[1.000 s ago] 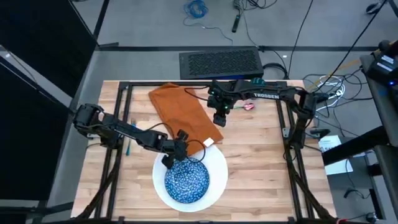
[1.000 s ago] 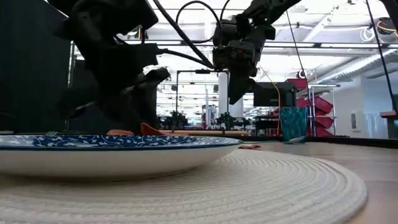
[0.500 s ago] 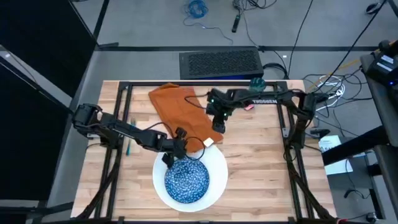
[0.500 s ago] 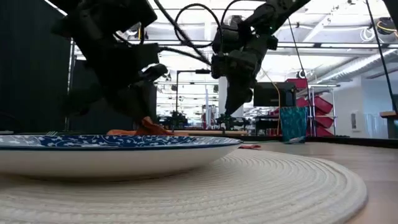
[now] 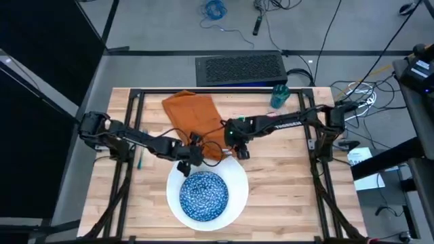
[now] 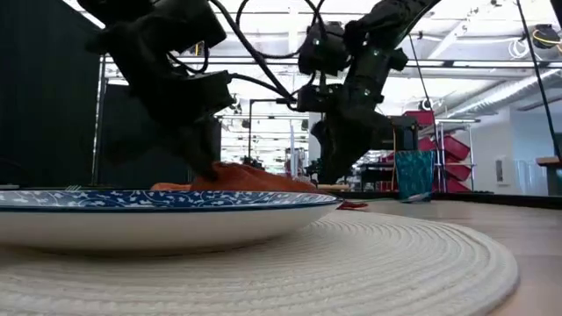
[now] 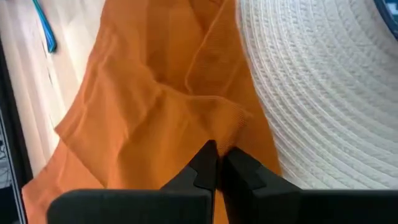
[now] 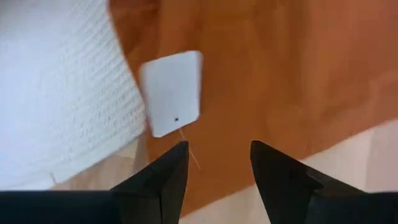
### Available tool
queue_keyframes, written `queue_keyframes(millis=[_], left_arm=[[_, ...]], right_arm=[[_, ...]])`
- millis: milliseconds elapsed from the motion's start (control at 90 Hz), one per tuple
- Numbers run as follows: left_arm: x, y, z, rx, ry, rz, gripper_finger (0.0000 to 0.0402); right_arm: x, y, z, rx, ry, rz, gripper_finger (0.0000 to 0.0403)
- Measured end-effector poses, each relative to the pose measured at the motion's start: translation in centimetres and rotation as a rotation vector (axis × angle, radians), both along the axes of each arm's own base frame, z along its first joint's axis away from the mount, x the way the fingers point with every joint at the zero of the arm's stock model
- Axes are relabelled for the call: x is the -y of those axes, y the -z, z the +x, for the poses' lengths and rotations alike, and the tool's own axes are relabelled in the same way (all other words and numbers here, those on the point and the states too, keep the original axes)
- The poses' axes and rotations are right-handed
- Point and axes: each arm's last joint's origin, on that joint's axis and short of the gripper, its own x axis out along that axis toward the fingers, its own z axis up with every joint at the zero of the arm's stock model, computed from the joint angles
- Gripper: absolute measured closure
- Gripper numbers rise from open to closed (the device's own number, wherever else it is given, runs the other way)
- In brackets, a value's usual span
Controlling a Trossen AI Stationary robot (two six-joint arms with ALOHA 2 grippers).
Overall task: Set table place
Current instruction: Fold the orange table napkin
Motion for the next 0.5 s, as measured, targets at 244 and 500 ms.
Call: queue_keyframes(millis=[244, 500], left_arm=[[0.15, 0.04, -0.1, -0.006, -0.007, -0.005, 0.0401], [0.11, 0.13, -0.28, -0.026, -0.01, 0.004, 0.0401]], right_arm=[[-0.24, 0.15, 0.12, -0.003, 0.042, -0.048, 0.0177], [-0.56, 0.88, -0.38, -0.078, 0.084, 0.014, 0.0144]])
